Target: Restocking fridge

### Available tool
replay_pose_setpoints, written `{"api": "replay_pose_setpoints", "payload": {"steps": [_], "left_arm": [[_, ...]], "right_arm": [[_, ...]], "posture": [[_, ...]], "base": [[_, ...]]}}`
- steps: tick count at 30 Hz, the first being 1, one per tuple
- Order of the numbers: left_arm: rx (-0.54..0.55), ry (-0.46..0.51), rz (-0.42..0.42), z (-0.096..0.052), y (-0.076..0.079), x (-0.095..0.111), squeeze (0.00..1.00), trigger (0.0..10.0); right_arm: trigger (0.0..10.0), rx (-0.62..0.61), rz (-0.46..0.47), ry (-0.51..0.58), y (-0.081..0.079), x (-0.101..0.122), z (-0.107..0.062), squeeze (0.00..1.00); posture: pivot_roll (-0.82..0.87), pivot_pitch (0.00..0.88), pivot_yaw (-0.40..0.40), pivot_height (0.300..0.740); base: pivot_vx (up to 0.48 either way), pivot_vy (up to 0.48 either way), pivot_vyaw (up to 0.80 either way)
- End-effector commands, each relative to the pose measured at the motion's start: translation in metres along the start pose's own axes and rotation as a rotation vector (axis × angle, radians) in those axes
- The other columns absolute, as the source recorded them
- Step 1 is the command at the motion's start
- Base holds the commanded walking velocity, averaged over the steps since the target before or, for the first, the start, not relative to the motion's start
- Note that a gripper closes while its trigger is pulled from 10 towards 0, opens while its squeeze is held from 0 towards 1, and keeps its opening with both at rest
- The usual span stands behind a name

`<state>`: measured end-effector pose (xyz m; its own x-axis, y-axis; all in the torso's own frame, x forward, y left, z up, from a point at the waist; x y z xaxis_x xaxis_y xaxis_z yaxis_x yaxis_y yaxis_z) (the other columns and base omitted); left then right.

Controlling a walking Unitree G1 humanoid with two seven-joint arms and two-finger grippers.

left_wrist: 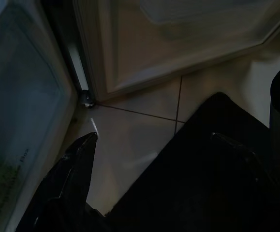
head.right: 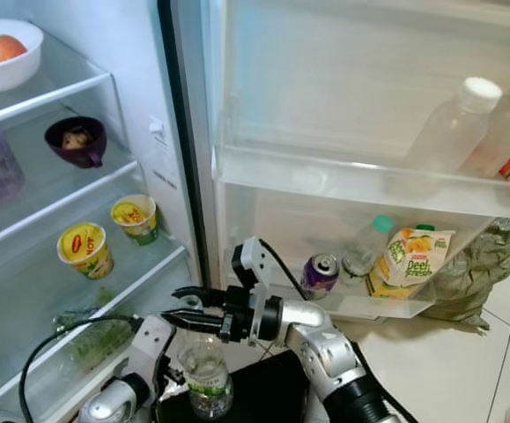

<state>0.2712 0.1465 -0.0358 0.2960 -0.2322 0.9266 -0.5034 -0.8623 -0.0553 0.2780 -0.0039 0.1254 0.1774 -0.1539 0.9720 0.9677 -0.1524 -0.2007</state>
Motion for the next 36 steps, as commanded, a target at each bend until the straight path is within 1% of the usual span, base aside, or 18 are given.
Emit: {"api": "replay_pose_setpoints", "payload": {"steps": [1, 2, 5, 6, 7, 8, 9, 10, 11, 12, 15, 17, 18, 21, 23, 28, 33, 36], "left_arm": [[-0.019, -0.053, -0.02, -0.002, 0.01, -0.014, 0.0, 10.0], [-0.017, -0.058, -0.02, -0.003, 0.009, -0.015, 0.0, 10.0], [-0.016, -0.06, -0.021, -0.003, 0.009, -0.015, 0.0, 10.0], [-0.011, -0.067, -0.021, -0.005, 0.007, -0.017, 0.0, 10.0], [-0.009, -0.07, -0.02, -0.005, 0.007, -0.017, 0.0, 10.0], [-0.009, -0.07, -0.02, -0.005, 0.007, -0.017, 0.0, 10.0], [-0.008, -0.073, -0.021, -0.005, 0.006, -0.018, 0.0, 10.0], [-0.008, -0.073, -0.021, -0.005, 0.006, -0.018, 0.0, 10.0], [-0.007, -0.077, -0.02, -0.006, 0.005, -0.018, 0.0, 10.0], [-0.007, -0.077, -0.02, -0.006, 0.005, -0.018, 0.0, 10.0], [-0.003, -0.097, -0.02, -0.006, 0.004, -0.022, 0.0, 10.0], [-0.003, -0.097, -0.02, -0.006, 0.004, -0.022, 0.0, 10.0], [-0.003, -0.108, -0.022, -0.007, 0.004, -0.024, 0.0, 10.0], [-0.003, -0.124, -0.024, -0.009, 0.005, -0.028, 0.0, 10.0], [0.003, -0.157, -0.033, -0.012, 0.006, -0.036, 0.0, 10.0], [0.01, -0.165, -0.035, -0.013, 0.004, -0.037, 0.0, 10.0], [0.022, -0.167, -0.037, -0.012, 0.002, -0.036, 0.0, 10.0], [0.053, -0.188, -0.039, -0.009, -0.002, -0.035, 0.0, 10.0]], "right_arm": [[10.0, -0.149, 0.017, -0.064, 0.018, -0.023, -0.018, 0.0], [10.0, -0.21, 0.031, -0.088, 0.025, -0.032, -0.026, 0.0], [10.0, -0.241, 0.04, -0.101, 0.029, -0.037, -0.03, 0.0], [10.0, -0.283, 0.077, -0.122, 0.032, -0.049, -0.046, 0.0], [10.0, -0.296, 0.09, -0.13, 0.032, -0.053, -0.052, 0.0], [10.0, -0.296, 0.09, -0.13, 0.032, -0.053, -0.052, 0.0], [10.0, -0.306, 0.101, -0.14, 0.032, -0.057, -0.058, 0.0], [10.0, -0.306, 0.101, -0.14, 0.032, -0.057, -0.058, 0.0], [10.0, -0.321, 0.114, -0.152, 0.032, -0.062, -0.066, 0.0], [10.0, -0.321, 0.114, -0.152, 0.032, -0.062, -0.066, 0.0], [10.0, -0.387, 0.136, -0.19, 0.036, -0.076, -0.087, 0.0], [10.0, -0.387, 0.136, -0.19, 0.036, -0.076, -0.087, 0.0], [10.0, -0.406, 0.153, -0.199, 0.036, -0.081, -0.094, 0.0], [10.0, -0.412, 0.176, -0.195, 0.036, -0.085, -0.1, 0.0], [10.0, -0.468, 0.206, -0.226, 0.037, -0.099, -0.114, 0.0], [10.0, -0.523, 0.211, -0.263, 0.041, -0.108, -0.12, 0.0], [10.0, -0.538, 0.215, -0.263, 0.042, -0.109, -0.121, 0.0], [10.0, -0.542, 0.216, -0.249, 0.045, -0.109, -0.119, 0.0]], "posture": [[0.0, 0.141, -0.075, 0.553], [0.0, 0.138, -0.073, 0.553], [0.0, 0.138, -0.073, 0.553], [0.0, 0.134, -0.07, 0.553], [0.0, 0.134, -0.07, 0.553], [0.0, 0.134, -0.07, 0.553], [0.0, 0.129, -0.067, 0.553], [0.0, 0.129, -0.067, 0.553], [0.0, 0.127, -0.066, 0.553], [0.0, 0.127, -0.066, 0.553], [-0.01, 0.121, -0.062, 0.553], [-0.01, 0.121, -0.062, 0.553], [-0.01, 0.118, -0.061, 0.553], [-0.01, 0.116, -0.06, 0.553], [-0.01, 0.106, -0.057, 0.561], [-0.01, 0.096, -0.056, 0.561], [-0.01, 0.088, -0.056, 0.561], [-0.01, 0.074, -0.053, 0.561]], "base": [[0.0, 0.0, 0.0], [0.0, 0.0, 0.0], [0.0, 0.0, 0.0], [0.0, 0.0, 0.0], [0.0, 0.0, 0.0], [0.0, 0.0, 0.0], [0.0, 0.0, 0.0], [0.0, 0.0, 0.0], [0.0, 0.0, 0.0], [0.0, 0.0, 0.0], [0.0, 0.0, 0.0], [0.0, 0.0, 0.0], [0.0, 0.0, 0.0], [0.0, 0.0, 0.0], [0.0, 0.0, -0.23], [0.0, 0.0, -0.09], [0.0, 0.0, 0.0], [0.0, 0.0, 0.0]]}}
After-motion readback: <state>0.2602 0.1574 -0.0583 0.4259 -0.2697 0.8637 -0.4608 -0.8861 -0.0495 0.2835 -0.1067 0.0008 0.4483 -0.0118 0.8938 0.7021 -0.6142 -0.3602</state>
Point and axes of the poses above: a point about 5 cm out from each wrist's last joint towards the gripper, its own z axis pointing out of the wrist towards the gripper, its own x axis along the axis of the wrist's last joint, y = z × x, the point moved 4 cm from there along z, pointing out of the wrist towards the gripper
